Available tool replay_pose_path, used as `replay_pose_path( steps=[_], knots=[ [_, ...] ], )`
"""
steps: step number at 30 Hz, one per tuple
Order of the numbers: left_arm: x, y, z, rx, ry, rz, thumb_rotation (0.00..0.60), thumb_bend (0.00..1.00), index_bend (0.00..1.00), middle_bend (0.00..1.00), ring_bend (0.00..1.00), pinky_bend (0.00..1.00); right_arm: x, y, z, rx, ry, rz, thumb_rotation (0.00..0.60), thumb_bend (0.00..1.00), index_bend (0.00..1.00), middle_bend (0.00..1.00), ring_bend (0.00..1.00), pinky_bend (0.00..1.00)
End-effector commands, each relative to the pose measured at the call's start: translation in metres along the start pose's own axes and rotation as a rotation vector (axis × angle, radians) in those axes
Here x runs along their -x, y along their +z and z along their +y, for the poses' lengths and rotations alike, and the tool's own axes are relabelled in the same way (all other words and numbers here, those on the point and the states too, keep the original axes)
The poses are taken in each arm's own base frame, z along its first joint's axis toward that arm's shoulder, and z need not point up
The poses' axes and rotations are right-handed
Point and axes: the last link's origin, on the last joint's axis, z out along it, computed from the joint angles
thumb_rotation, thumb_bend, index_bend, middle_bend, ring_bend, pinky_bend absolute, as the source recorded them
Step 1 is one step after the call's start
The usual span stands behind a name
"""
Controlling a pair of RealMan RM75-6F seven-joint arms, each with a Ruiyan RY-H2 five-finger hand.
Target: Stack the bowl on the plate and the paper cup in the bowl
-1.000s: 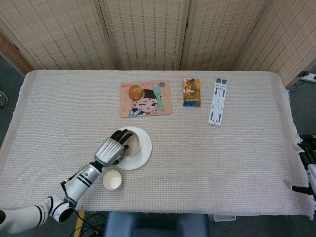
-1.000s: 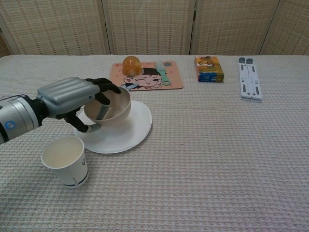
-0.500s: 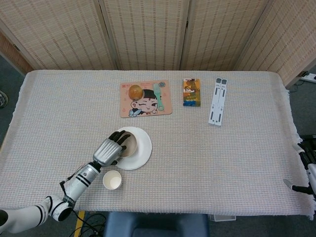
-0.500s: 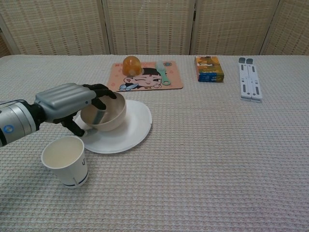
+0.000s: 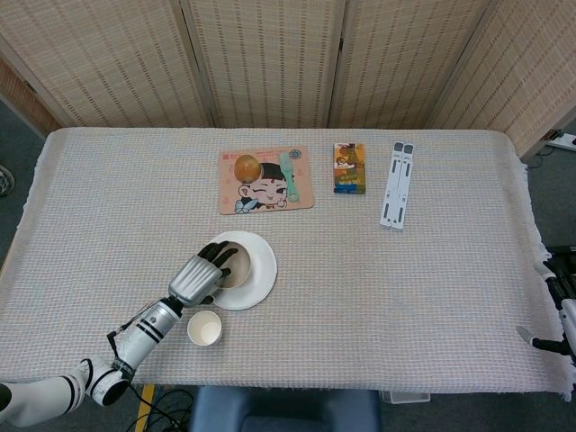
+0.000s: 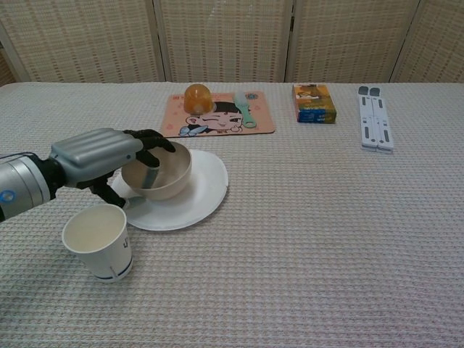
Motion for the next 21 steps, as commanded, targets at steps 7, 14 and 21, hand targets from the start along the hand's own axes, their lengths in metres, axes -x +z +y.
replay_pose_path(
  steps=[7, 14, 21],
  knots=[
    [-0.001, 0.0, 0.001, -0.003, 0.0, 0.013, 0.6, 0.24, 0.37, 0.16, 0.0, 0.16, -0.001, -0.001, 0.0, 0.0, 0.001, 0.004, 0.6, 0.2, 0.0, 0.0, 0.0, 0.0],
    [-0.017, -0.009, -0.003, -0.019, 0.003, 0.057, 0.6, 0.23, 0.33, 0.15, 0.0, 0.16, 0.0, -0.001, 0.0, 0.001, -0.002, 0.003, 0.6, 0.2, 0.0, 0.0, 0.0, 0.0],
    [-0.06, -0.023, -0.017, -0.067, -0.029, 0.134, 0.6, 0.23, 0.32, 0.15, 0.0, 0.16, 0.001, 0.0, -0.001, 0.0, -0.008, 0.001, 0.6, 0.2, 0.0, 0.0, 0.0, 0.0]
  ],
)
